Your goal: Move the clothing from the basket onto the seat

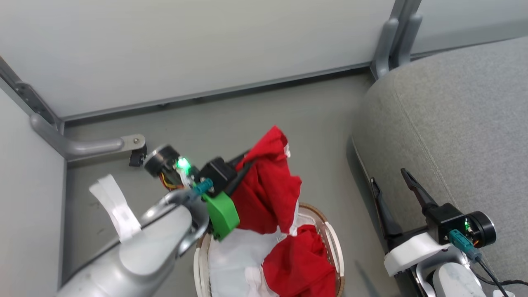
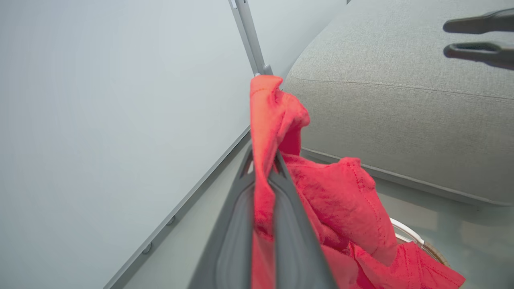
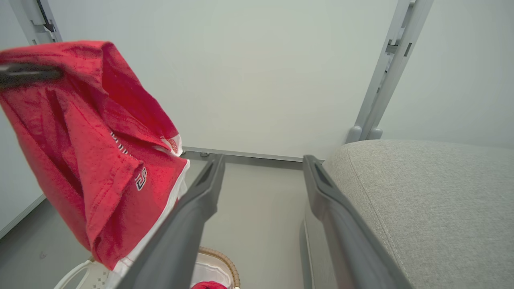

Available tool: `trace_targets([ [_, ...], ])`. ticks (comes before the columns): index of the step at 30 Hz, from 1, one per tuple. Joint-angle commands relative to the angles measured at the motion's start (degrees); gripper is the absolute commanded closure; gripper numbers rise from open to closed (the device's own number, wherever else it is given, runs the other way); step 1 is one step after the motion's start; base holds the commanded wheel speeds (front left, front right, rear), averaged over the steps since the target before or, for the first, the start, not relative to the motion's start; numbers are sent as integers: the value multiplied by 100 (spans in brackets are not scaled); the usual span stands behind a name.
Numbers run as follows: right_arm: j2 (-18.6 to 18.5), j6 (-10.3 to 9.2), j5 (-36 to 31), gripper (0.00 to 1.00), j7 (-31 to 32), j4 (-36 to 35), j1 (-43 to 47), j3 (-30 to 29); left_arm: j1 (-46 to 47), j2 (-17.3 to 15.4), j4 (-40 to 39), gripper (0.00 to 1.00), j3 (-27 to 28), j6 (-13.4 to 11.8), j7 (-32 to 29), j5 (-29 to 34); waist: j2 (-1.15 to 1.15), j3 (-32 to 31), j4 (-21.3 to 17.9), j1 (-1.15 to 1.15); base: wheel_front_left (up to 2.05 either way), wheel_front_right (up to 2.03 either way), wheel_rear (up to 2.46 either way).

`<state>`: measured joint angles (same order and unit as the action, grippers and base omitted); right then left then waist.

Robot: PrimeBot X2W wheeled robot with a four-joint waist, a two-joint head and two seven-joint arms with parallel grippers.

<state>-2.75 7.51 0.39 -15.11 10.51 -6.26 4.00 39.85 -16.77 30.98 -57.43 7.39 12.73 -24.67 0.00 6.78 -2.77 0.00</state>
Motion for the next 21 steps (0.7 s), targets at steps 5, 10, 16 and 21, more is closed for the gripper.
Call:
trace_targets([
  [5, -23, -4, -38, 0, -7, 9, 145, 132, 677, -360, -572, 100, 86, 13, -243, -105, 0, -425, 56, 0, 0, 0, 0],
  [10, -23, -4, -71, 0, -7, -19, 123, 369, 1212, -588, -947, 100, 244, 13, -484, -117, 0, -497, -2, 0, 0, 0, 0],
  [16, -24, -4, -107, 0, -6, -56, -53, 673, 1682, -697, -1210, 100, 413, 7, -693, -185, 0, -534, -32, 0, 0, 0, 0],
  [21, -23, -4, -7, 0, -6, -111, -221, 917, 1897, -628, -1206, 100, 414, 7, -800, -186, 0, -546, -12, 0, 0, 0, 0],
])
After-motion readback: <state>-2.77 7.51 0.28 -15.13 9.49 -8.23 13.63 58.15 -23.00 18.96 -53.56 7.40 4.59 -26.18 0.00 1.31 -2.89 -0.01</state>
